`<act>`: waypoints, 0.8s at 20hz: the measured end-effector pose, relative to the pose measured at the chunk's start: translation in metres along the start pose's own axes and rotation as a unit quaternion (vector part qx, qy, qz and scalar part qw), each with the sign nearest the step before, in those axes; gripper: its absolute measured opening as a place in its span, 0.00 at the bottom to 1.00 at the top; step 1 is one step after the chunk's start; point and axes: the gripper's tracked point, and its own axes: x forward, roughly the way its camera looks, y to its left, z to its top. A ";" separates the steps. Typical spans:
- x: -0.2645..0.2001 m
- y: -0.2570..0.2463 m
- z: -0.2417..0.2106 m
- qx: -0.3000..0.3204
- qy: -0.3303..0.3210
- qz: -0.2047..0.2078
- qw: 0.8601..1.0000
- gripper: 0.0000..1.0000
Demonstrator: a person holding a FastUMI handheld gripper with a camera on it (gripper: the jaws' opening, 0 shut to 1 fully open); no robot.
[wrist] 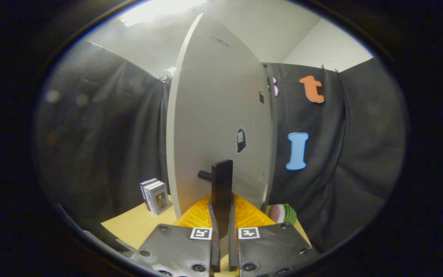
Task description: Open the shoe cabinet door, grab the shoes and put them into the shoe cabinet, then close the shoe cabinet door.
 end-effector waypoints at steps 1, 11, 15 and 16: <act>-0.002 -0.007 -0.001 0.004 -0.001 -0.010 1.000 0.10; -0.011 -0.068 -0.003 0.046 0.002 -0.099 0.994 0.04; -0.007 -0.077 -0.002 0.057 -0.001 -0.087 0.995 0.02; -0.008 -0.076 -0.003 0.050 0.000 -0.083 0.995 0.02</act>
